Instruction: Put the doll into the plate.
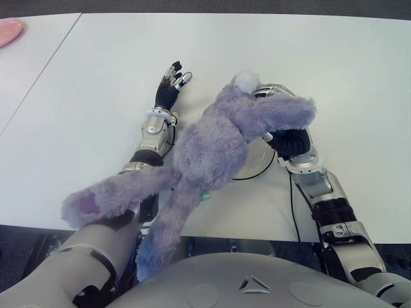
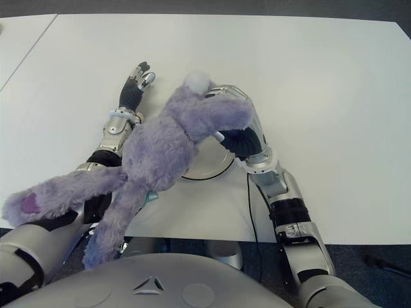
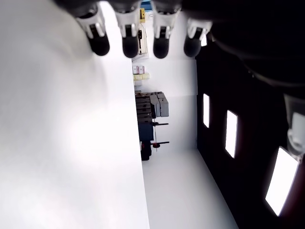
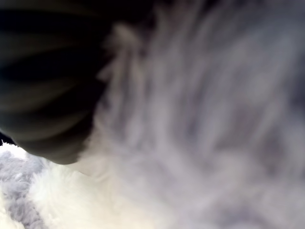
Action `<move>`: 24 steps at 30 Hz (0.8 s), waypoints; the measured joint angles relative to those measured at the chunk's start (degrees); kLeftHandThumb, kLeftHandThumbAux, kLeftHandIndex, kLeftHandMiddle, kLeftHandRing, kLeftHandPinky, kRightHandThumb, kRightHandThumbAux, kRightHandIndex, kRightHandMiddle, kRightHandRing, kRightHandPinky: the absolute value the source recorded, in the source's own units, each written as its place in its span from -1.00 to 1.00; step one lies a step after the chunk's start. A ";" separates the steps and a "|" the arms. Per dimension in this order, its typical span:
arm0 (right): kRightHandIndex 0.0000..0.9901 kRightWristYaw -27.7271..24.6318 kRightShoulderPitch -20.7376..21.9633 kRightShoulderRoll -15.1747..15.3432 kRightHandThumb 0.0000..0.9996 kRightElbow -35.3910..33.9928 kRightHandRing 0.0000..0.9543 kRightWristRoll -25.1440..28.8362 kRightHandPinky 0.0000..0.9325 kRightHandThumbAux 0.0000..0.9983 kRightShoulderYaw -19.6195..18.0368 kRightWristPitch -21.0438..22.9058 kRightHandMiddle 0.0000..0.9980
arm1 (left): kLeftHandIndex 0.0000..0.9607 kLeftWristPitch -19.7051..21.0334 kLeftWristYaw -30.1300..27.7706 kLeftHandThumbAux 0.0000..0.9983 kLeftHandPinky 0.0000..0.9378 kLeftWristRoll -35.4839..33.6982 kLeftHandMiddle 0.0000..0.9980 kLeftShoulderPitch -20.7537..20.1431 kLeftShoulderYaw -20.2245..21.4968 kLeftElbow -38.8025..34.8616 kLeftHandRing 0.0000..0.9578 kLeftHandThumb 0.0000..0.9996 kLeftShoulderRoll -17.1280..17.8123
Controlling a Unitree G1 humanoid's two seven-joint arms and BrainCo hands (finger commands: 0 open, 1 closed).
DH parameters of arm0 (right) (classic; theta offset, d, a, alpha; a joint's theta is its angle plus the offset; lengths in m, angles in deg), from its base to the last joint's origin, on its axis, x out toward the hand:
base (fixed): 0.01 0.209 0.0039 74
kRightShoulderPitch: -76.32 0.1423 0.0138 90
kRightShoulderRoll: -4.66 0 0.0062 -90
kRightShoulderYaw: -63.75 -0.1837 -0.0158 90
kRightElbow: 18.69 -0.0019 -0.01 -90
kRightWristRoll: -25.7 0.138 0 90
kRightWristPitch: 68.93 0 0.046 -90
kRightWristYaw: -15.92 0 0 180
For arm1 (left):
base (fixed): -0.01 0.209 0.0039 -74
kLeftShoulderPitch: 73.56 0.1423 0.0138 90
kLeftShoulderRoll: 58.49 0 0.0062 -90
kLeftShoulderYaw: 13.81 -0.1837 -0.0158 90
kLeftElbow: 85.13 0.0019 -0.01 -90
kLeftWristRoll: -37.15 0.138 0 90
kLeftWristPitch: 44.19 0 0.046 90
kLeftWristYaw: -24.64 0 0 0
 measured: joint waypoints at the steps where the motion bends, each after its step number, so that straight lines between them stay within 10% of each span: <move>1: -0.12 -0.49 -0.01 0.24 0.41 -0.01 0.80 -0.01 0.82 0.45 0.12 0.02 0.73 | -0.98 0.00 0.00 -0.07 -0.99 0.00 -0.87 0.00 -0.01 0.00 -0.92 -1.00 0.00; 8: -0.12 -8.78 0.04 2.67 0.39 -2.80 0.75 3.93 0.79 0.45 1.52 4.63 0.64 | -0.98 0.00 0.11 -0.08 -1.00 0.00 -0.87 0.03 -0.04 0.00 -0.92 -1.00 0.02; 10: -0.14 -11.34 0.01 3.58 0.37 -3.96 0.50 5.00 0.54 0.45 1.84 6.32 0.41 | -0.97 0.00 0.21 -0.08 -0.99 0.01 -0.87 0.05 -0.08 0.00 -0.92 -1.00 0.01; 12: -0.37 -13.43 -0.23 4.20 -0.23 -5.06 -0.04 5.25 -0.01 0.29 1.95 8.05 -0.07 | -0.97 0.00 0.28 -0.08 -0.98 0.03 -0.86 0.05 -0.13 0.00 -0.92 -1.00 0.01; 15: -0.61 -16.18 -1.35 4.92 -0.57 -7.08 -0.45 5.14 -0.52 0.20 1.94 11.18 -0.42 | -0.96 0.00 0.29 -0.07 -0.98 0.04 -0.86 0.05 -0.21 0.00 -0.92 -1.00 -0.02; 24: -0.91 -20.56 -5.06 5.38 -0.89 -13.61 -0.94 3.77 -0.98 0.15 1.49 19.98 -0.86 | -0.93 0.00 0.29 -0.07 -0.96 0.11 -0.87 0.01 -0.24 0.00 -0.92 -1.00 0.03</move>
